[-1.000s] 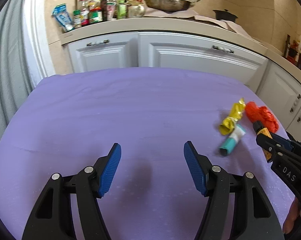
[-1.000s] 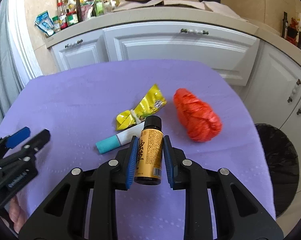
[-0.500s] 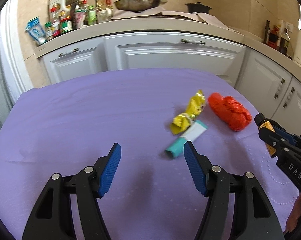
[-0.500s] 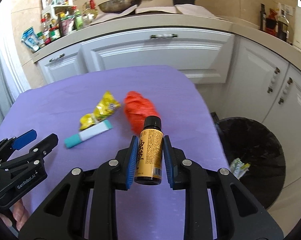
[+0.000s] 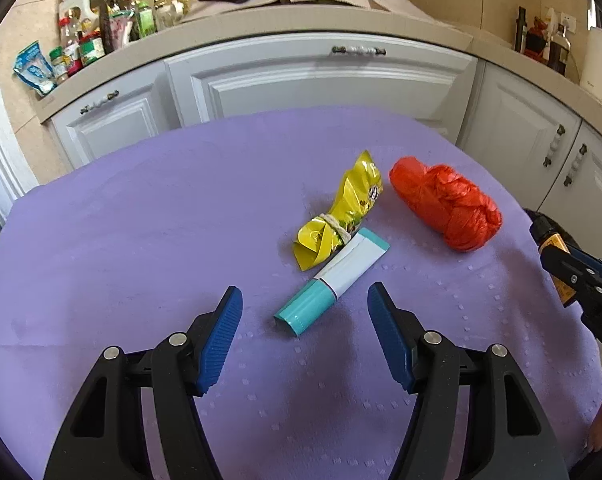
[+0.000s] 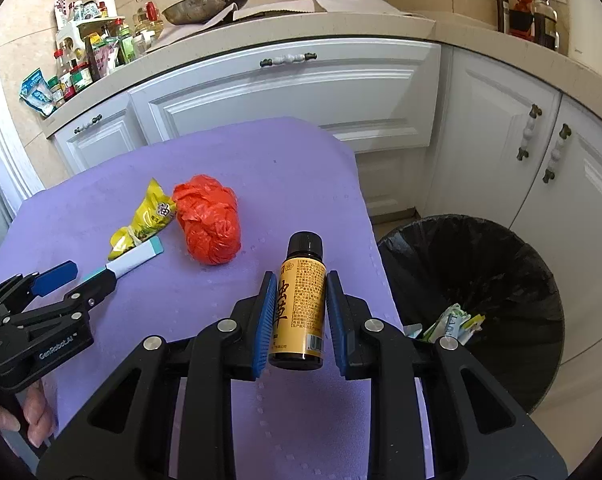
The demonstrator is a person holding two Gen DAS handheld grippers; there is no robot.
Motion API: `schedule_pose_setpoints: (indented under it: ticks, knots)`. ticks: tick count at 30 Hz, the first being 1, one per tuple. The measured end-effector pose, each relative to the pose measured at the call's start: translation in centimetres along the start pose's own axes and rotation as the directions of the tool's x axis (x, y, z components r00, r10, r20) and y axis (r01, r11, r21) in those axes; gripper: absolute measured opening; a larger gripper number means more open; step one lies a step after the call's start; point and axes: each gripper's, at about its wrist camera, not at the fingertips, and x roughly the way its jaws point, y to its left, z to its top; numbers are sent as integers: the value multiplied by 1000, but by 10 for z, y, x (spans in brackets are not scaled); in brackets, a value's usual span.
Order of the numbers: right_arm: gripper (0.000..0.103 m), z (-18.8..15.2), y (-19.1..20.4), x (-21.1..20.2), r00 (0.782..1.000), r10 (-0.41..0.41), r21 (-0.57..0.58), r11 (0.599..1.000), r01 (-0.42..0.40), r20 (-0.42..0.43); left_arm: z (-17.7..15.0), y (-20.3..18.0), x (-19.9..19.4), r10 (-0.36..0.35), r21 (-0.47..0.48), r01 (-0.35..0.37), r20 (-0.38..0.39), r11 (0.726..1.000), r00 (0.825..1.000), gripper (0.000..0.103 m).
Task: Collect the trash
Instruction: 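Grasp the white tube with teal cap with the left gripper, then carry the brown bottle and teal tube over the bin and open both grippers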
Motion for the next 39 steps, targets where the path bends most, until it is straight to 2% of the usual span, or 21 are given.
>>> schedule_pose_setpoints:
  ticks: [3, 9, 12, 14, 20, 39]
  knots:
    - [25, -1, -2, 3, 1000, 7, 1, 1000, -7, -10, 1, -2, 6, -3, 22, 3, -9, 1000, 1000, 61]
    - [25, -2, -4, 6, 1000, 13, 3, 1000, -13, -20, -1, -6, 12, -35, 53, 37, -36, 998, 999, 38]
    - [25, -2, -4, 6, 1000, 13, 0, 1000, -13, -20, -3, -10, 11, -39, 76, 41, -32, 996, 999, 24]
    - [25, -2, -4, 6, 1000, 13, -1, 1000, -13, -20, -4, -12, 10, -42, 93, 45, -30, 995, 999, 11]
    - [25, -4, -3, 4, 1000, 12, -2, 1000, -12, -17, -6, -14, 4, -56, 107, 57, -10, 993, 998, 6]
    - [25, -6, -2, -28, 999, 10, 0, 1000, -10, 37, -12, -12, -47, -62, 32, 59, 98, 998, 993, 5]
